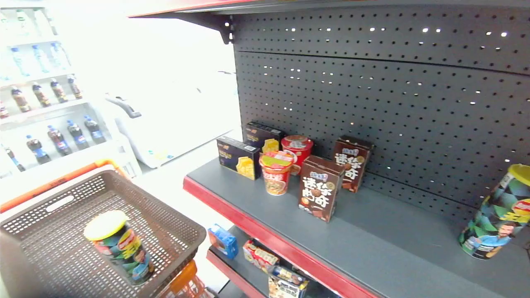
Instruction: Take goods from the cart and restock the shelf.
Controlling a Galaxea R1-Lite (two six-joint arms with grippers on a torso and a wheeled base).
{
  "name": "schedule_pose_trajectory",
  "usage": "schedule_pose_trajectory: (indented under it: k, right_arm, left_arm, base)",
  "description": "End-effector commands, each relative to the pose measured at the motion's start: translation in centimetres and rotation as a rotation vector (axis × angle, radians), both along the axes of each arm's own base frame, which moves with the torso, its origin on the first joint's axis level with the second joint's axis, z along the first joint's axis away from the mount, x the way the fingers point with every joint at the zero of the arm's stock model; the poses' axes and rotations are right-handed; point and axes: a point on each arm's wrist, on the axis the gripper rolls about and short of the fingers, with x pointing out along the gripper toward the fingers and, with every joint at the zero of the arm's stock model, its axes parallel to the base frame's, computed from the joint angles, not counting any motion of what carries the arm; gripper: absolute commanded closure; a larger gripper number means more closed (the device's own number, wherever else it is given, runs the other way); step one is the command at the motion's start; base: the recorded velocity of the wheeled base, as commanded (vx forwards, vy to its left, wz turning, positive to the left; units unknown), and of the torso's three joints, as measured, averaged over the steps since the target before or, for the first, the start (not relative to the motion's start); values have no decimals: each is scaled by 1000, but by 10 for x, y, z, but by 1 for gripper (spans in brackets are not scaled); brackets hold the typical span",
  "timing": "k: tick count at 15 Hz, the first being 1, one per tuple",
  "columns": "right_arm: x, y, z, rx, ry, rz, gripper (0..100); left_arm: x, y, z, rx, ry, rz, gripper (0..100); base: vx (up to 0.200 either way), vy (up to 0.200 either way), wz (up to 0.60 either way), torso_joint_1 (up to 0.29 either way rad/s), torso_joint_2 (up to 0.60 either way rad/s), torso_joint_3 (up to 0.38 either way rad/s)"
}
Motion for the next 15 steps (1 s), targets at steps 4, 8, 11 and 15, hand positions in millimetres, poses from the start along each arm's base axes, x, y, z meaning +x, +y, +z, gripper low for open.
schedule_pose_trajectory:
  k: [4, 8, 11, 15]
  right_arm:
    - [0, 0, 0, 0, -1, 0, 0]
    - [0, 0, 0, 4, -1, 0, 0]
    - [0, 0, 0, 4, -1, 0, 0]
    - [0, 0, 0, 4, -1, 0, 0]
  left_arm:
    - [0, 0, 0, 1, -2, 0, 0]
    - [-6, 2, 51, 28, -16, 103, 0]
    - [28, 1, 97, 22, 183, 16, 0]
    - [119, -6, 136, -27, 425, -50, 0]
  base:
    - [0, 0, 600, 1, 1, 1]
    - [0, 0, 150, 1, 1, 3]
    - [0, 0, 0, 0, 0, 0]
    - [0, 0, 0, 0, 0, 0]
